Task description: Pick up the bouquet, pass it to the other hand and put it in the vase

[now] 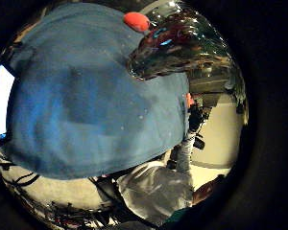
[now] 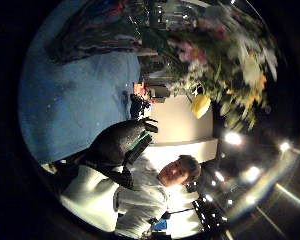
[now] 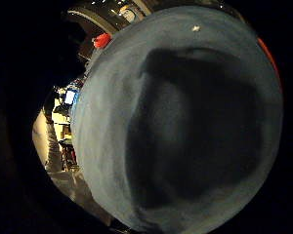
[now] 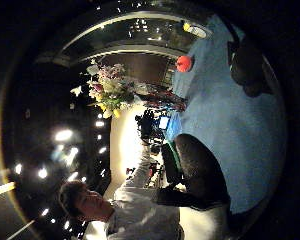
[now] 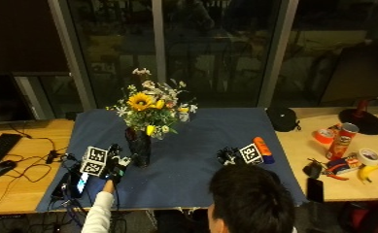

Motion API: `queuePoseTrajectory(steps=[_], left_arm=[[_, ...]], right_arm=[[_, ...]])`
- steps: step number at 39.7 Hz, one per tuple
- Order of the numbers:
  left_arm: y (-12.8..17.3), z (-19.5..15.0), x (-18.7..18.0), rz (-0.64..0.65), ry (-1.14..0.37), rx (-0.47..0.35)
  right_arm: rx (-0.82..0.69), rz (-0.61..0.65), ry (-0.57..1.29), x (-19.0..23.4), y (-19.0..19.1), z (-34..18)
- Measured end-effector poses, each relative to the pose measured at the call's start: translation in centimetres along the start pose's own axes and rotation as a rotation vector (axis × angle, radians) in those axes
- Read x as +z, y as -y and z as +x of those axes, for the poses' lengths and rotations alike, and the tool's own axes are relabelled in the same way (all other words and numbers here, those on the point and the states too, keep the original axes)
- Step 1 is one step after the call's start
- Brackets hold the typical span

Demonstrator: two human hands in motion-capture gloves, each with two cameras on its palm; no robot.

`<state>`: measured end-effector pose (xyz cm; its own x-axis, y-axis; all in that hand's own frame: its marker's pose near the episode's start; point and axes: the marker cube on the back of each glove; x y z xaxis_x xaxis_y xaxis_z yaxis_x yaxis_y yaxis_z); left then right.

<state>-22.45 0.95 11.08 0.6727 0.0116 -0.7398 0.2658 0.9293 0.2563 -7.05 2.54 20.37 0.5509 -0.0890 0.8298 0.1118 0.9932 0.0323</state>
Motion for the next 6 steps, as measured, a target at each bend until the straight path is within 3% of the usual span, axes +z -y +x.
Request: queuePoseTrajectory(steps=[3, 6], left_arm=[[-0.4, 0.4, -0.7, 0.002, 0.023, 0.003], [-0.8, 1.0, -1.5, 0.013, 0.03, -0.021]], right_arm=[[0.015, -0.003, 0.017, 0.7, -0.1, 0.5], [-0.096, 0.01, -0.05, 0.9, 0.6, 1.8]])
